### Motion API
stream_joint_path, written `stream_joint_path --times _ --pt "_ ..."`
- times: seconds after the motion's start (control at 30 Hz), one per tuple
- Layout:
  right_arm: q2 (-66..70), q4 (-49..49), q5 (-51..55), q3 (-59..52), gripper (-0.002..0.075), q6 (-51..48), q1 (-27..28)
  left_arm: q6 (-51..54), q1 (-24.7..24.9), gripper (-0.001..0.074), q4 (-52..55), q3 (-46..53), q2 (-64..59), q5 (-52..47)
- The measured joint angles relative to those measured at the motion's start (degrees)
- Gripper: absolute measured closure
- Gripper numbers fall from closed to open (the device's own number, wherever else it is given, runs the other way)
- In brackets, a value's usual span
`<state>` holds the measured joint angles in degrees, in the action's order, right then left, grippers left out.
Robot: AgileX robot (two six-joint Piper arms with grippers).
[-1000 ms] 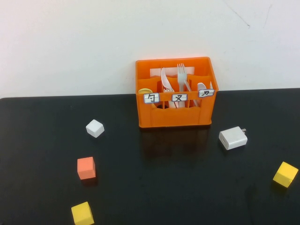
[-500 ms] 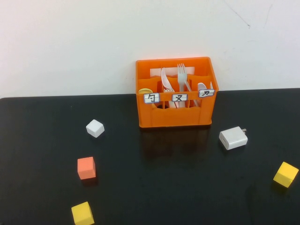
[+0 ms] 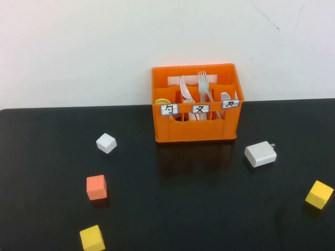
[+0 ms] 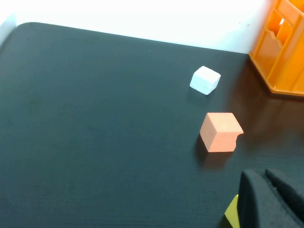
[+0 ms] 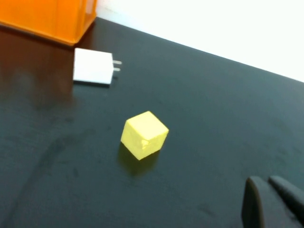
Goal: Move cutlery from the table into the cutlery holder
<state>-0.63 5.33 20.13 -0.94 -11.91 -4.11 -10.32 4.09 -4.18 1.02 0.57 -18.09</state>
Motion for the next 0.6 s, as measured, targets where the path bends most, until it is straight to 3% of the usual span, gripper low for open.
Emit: stream_joint_path --times 0.27,0.6 --pt "0.0 5.4 0.0 0.0 0.0728 11.9 0.0 0.0 0.0 0.0737 0.0 0.0 0.1 0.0" --pt "0.0 6.3 0.0 0.0 0.0728 14.3 0.0 0.0 0.0 0.0737 0.0 0.0 0.1 0.0"
